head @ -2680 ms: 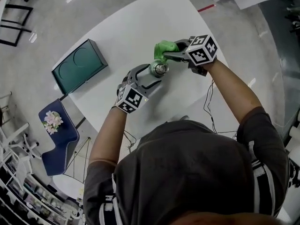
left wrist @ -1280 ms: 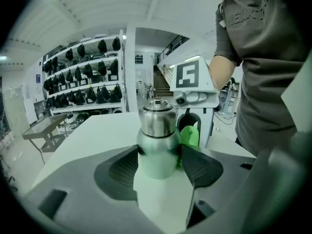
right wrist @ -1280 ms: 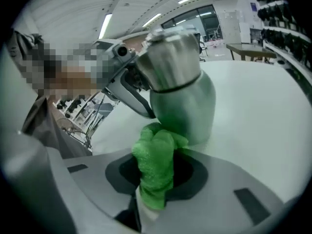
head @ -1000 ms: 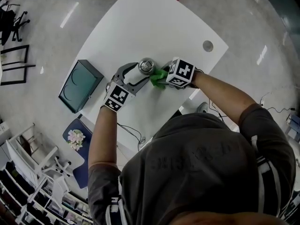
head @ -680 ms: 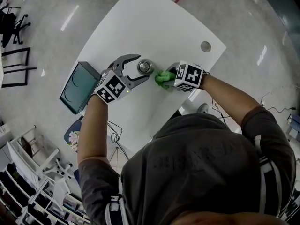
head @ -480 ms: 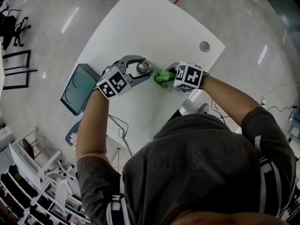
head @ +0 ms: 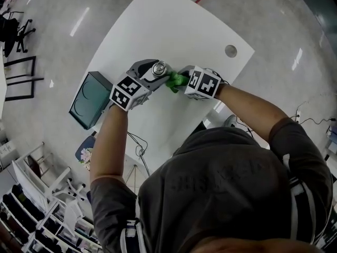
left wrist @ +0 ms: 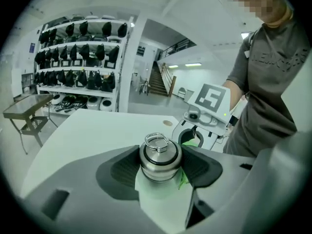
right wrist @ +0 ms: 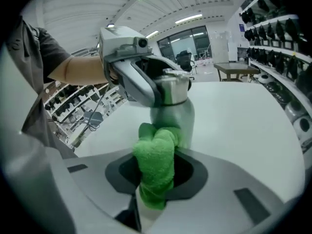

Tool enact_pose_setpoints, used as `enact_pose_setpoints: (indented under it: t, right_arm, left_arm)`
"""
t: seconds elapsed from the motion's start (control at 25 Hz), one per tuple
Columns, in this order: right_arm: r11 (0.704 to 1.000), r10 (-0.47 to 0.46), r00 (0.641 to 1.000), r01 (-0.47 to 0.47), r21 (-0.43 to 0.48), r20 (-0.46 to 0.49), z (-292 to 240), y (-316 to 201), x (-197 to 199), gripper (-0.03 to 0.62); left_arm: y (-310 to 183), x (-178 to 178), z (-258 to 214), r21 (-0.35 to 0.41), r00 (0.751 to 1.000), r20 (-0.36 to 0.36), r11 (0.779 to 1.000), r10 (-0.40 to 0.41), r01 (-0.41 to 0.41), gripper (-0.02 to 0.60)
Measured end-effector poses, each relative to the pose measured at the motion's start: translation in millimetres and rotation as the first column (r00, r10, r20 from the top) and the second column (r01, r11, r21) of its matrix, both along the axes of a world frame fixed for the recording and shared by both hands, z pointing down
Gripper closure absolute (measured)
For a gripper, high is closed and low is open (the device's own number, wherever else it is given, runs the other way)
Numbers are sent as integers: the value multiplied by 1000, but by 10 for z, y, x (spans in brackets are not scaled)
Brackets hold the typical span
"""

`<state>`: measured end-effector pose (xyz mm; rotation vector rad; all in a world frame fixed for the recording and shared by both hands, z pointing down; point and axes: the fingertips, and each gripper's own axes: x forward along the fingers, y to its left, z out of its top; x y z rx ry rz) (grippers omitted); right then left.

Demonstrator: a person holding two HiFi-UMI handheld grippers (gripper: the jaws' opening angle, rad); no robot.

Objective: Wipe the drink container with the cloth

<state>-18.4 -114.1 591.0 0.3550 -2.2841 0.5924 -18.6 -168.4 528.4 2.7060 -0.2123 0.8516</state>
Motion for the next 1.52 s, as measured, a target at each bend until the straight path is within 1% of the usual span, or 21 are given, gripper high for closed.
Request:
enact_pose_setpoints:
  t: [0.12, 0.24, 0.32, 0.44, 0.48, 0.56, 0.64, 0.76, 0.84, 0.88, 0.96, 1.0, 1.08, 1.16, 1.28, 1.32, 1.36, 1.4, 1.44, 1.48, 1.52]
  right_arm:
    - [999, 21, 998, -23, -41, -53, 274, 6, -5, 507]
    - [997, 42, 997, -47, -69, -60, 367, -9, 9, 505]
    - [996, 50, 998, -52, -70, -29, 201, 21, 26, 507]
    - [996, 53, 995, -47, -70, 81, -206, 66, -79, 507]
    - [997, 43, 994, -36, -68, 96, -249, 62, -130, 507]
    - [996, 27, 996, -20, -82, 91, -164, 60, -182, 508]
    - [993, 36, 997, -29, -117, 62, 29, 75, -157, 508]
    - [989, 45, 999, -43, -140, 11, 305, 91, -94, 508]
    - [987, 27, 1000, -25, -159, 12, 359, 123, -72, 507]
    - [986, 3, 1000, 0, -168, 21, 331, 151, -52, 507]
    - [982, -56, 997, 65, -180, 55, 200, 181, 38, 507]
    - [980, -76, 994, 88, -179, 74, 120, 150, 110, 505]
    - [982, -95, 991, 109, -155, 94, -15, -33, 269, 505]
    - [985, -113, 988, 125, -116, 101, -129, -292, 358, 505]
    - [985, -148, 983, 156, -72, 107, -309, -624, 360, 505]
    - [985, -151, 981, 160, -70, 118, -373, -718, 336, 505]
    - [984, -151, 979, 163, -77, 136, -442, -821, 290, 505]
    - [982, -152, 976, 168, -92, 158, -515, -940, 220, 505]
    - [977, -162, 971, 183, -112, 177, -585, -1063, 127, 505]
    - [968, -185, 965, 212, -136, 189, -640, -1169, 18, 505]
    - [953, -222, 956, 254, -162, 193, -676, -1244, -104, 505]
  left_arm:
    - [0, -56, -2, -2, 1000, -4, 1000, -15, 15, 328]
    - [-33, -63, 13, 11, 999, -10, 999, -32, 32, 328]
    - [-33, -40, 10, 15, 999, -15, 999, -38, 38, 327]
    - [1, -8, -21, 35, 1000, -19, 999, -23, 24, 328]
    - [-1, -19, -22, 38, 1000, -19, 999, -23, 24, 328]
    - [-16, -62, -13, 28, 999, -21, 999, -30, 31, 327]
    - [-12, -73, -11, 25, 999, -24, 999, -26, 27, 327]
    - [36, -20, -15, 62, 1000, -21, 998, 17, -16, 328]
    - [92, 31, -15, 107, 997, -15, 992, 73, -71, 327]
    - [128, 52, -21, 134, 994, -10, 985, 112, -110, 327]
    - [196, 69, -40, 188, 981, 4, 963, 195, -193, 327]
    - [212, 64, -50, 210, 975, 7, 953, 224, -220, 327]
    - [200, 25, -53, 241, 973, -4, 944, 232, -224, 327]
    - [180, -45, 1, 265, 981, -13, 946, 195, -185, 323]
    - [229, -125, 104, 281, 993, -18, 953, 120, -110, 271]
    - [251, -149, 125, 286, 996, -26, 955, 85, -74, 259]
    - [250, -190, 137, 291, 999, -41, 956, 34, -20, 249]
    - [222, -253, 139, 294, 997, -66, 954, -39, 56, 244]
    - [182, -331, 139, 292, 986, -99, 944, -131, 154, 243]
    - [152, -412, 150, 283, 963, -133, 923, -233, 262, 242]
    - [143, -482, 180, 269, 929, -160, 890, -335, 367, 242]
